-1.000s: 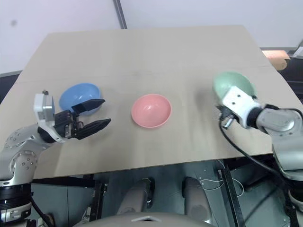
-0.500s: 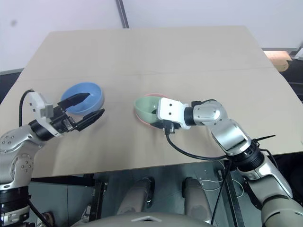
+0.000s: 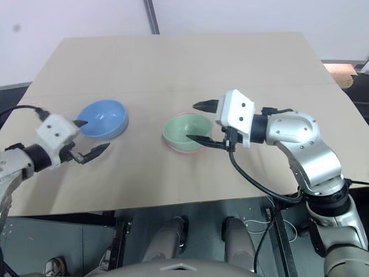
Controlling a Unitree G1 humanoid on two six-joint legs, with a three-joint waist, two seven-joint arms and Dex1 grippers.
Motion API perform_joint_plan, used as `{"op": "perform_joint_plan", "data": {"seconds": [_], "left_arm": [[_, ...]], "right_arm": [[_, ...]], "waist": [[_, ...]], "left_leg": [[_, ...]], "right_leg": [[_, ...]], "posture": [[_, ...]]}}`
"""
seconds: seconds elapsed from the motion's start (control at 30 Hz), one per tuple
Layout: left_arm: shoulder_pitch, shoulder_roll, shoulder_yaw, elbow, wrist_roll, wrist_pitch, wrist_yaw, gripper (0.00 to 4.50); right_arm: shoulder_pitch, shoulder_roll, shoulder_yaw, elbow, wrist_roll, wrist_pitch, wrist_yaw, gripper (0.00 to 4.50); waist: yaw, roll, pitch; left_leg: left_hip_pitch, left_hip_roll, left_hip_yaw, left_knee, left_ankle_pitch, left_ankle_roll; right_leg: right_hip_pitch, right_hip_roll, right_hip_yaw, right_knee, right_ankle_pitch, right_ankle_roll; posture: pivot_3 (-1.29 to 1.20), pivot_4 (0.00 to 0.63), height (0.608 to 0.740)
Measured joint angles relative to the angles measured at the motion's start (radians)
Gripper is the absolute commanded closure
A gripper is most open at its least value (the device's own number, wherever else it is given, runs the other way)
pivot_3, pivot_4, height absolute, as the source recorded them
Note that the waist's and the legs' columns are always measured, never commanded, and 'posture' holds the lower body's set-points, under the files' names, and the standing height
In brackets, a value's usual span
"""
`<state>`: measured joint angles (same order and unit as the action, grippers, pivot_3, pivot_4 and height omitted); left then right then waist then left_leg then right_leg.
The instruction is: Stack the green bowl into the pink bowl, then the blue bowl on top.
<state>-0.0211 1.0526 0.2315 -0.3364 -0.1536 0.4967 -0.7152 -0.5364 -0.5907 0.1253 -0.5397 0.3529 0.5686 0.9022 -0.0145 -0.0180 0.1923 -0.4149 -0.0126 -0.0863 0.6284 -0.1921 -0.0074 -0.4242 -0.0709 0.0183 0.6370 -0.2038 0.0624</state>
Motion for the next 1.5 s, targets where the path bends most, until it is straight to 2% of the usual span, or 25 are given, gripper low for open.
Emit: {"op": "perform_joint_plan", "data": {"seconds": [0.1,0.2,0.23,0.3,0.43,0.57,0.73,0.9,1.03,1.07,1.2,1.23,1.4,1.5], "left_arm": [[-0.084,0.003,-0.086,0.04,0.064,0.007,0.013,0.0],[-0.15,0.002,-0.178,0.115,0.144,0.001,0.022,0.81],[-0.166,0.002,-0.207,0.141,0.166,-0.009,0.021,1.2],[-0.186,-0.001,-0.243,0.174,0.193,-0.032,0.016,2.28],[-0.221,-0.014,-0.265,0.203,0.201,-0.078,-0.016,4.16],[-0.308,-0.077,-0.256,0.166,0.089,-0.103,-0.102,4.16],[-0.487,-0.089,-0.244,0.026,-0.066,-0.096,-0.251,4.16],[-0.544,-0.112,-0.324,-0.005,-0.127,-0.113,-0.389,4.16],[-0.577,-0.179,-0.407,0.05,-0.122,-0.189,-0.483,2.96],[-0.596,-0.211,-0.425,0.074,-0.116,-0.222,-0.492,2.3],[-0.62,-0.273,-0.457,0.132,-0.09,-0.3,-0.511,0.19],[-0.625,-0.282,-0.457,0.136,-0.086,-0.304,-0.509,0.01],[-0.636,-0.29,-0.405,0.144,-0.102,-0.273,-0.481,0.01],[-0.611,-0.267,-0.287,0.12,-0.169,-0.188,-0.429,0.01]], "right_arm": [[0.0,0.008,-0.002,0.001,0.003,0.003,-0.023,0.95],[-0.004,0.021,0.003,-0.001,0.006,0.003,-0.042,0.92],[-0.005,0.022,0.008,-0.001,0.006,0.003,-0.047,0.92],[-0.006,0.027,0.019,-0.001,0.006,0.004,-0.057,0.92],[-0.007,0.021,0.018,-0.011,0.01,0.014,-0.071,0.92],[0.007,0.001,0.002,-0.026,0.015,0.023,-0.089,0.92],[0.049,-0.039,-0.055,-0.048,0.03,0.046,-0.112,0.92],[0.127,-0.109,-0.131,-0.079,0.029,0.07,-0.142,0.92],[0.183,-0.164,-0.194,-0.132,0.04,0.105,-0.156,0.92],[0.197,-0.171,-0.204,-0.146,0.041,0.112,-0.164,0.92],[0.213,-0.178,-0.218,-0.171,0.05,0.131,-0.186,0.92],[0.219,-0.178,-0.222,-0.177,0.052,0.133,-0.191,0.92],[0.249,-0.177,-0.223,-0.199,0.068,0.142,-0.209,0.92],[0.26,-0.15,-0.23,-0.193,0.092,0.134,-0.214,0.92]], "waist": [[-0.004,0.0,0.0],[-0.006,0.0,0.0],[-0.006,0.0,0.0],[-0.006,0.0,0.0],[-0.003,0.0,0.0],[0.007,-0.001,0.001],[0.001,-0.003,0.001],[-0.005,-0.002,0.002],[-0.001,-0.003,0.002],[0.001,-0.003,0.002],[-0.002,-0.003,0.002],[-0.001,-0.003,0.002],[-0.003,-0.003,0.002],[-0.005,-0.003,0.002]], "left_leg": [[-0.001,0.0,0.001,-0.002,0.0,0.0],[-0.001,0.0,0.001,-0.005,0.0,0.0],[-0.002,0.0,0.001,-0.005,0.0,0.0],[-0.002,0.0,0.001,-0.005,0.0,0.0],[-0.002,0.0,0.001,-0.005,0.0,0.0],[-0.005,0.0,0.0,-0.002,0.0,0.0],[-0.006,-0.001,0.0,0.0,0.0,0.0],[-0.004,-0.001,0.001,0.0,0.0,0.0],[-0.004,0.0,0.001,0.002,0.0,0.0],[-0.004,0.0,0.001,0.004,0.0,0.0],[-0.003,-0.001,0.001,0.005,0.0,0.001],[-0.003,-0.001,0.001,0.005,0.0,0.001],[-0.003,0.0,0.001,0.005,0.0,0.001],[-0.003,0.0,0.0,0.005,0.0,0.001]], "right_leg": [[-0.002,0.001,0.0,0.0,0.0,0.0],[-0.004,0.001,0.001,0.001,0.001,0.0],[-0.005,0.001,0.001,0.001,0.002,0.003],[-0.005,0.001,0.001,0.001,0.002,0.003],[-0.005,0.001,0.001,0.001,0.002,0.003],[-0.005,0.0,-0.001,0.001,0.0,0.0],[-0.005,0.0,0.0,0.001,0.003,0.004],[-0.005,0.001,0.001,0.003,0.002,0.004],[-0.004,0.001,0.001,0.004,0.0,0.0],[-0.003,0.001,0.001,0.004,0.0,0.0],[-0.002,0.001,0.002,0.004,0.0,0.001],[-0.002,0.001,0.001,0.004,0.0,0.001],[-0.002,0.001,0.001,0.004,0.0,0.001],[-0.002,0.001,0.001,0.004,0.0,0.001]], "posture": [[0.0,0.15,0.74],[0.0,0.15,0.74],[0.0,0.15,0.74],[0.0,0.15,0.74],[0.0,0.15,0.74],[0.0,0.15,0.74],[0.0,0.15,0.74],[0.0,0.15,0.74],[0.0,0.15,0.74],[0.0,0.15,0.74],[0.0,0.15,0.74],[0.0,0.15,0.74],[0.0,0.15,0.74],[0.0,0.15,0.74]]}}
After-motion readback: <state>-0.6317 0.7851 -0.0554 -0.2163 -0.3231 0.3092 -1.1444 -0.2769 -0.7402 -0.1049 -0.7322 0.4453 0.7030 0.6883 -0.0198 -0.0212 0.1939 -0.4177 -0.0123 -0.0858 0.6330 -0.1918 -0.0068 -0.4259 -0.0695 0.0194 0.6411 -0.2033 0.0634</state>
